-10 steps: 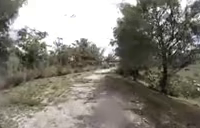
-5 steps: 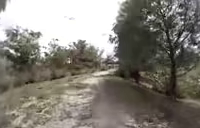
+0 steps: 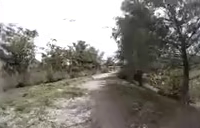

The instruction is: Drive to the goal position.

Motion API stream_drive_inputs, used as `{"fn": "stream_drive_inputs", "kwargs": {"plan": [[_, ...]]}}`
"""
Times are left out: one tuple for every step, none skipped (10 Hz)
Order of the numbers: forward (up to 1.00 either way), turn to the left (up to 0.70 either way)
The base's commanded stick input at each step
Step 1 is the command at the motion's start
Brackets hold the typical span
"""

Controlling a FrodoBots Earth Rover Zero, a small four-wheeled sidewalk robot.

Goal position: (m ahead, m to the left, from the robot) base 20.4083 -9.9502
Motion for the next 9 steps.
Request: {"fn": "stream_drive_inputs", "kwargs": {"plan": [[1.00,0.00],[1.00,0.00],[1.00,0.00],[1.00,0.00],[1.00,0.00],[1.00,0.00],[1.00,0.00],[1.00,0.00],[1.00,0.00]]}}
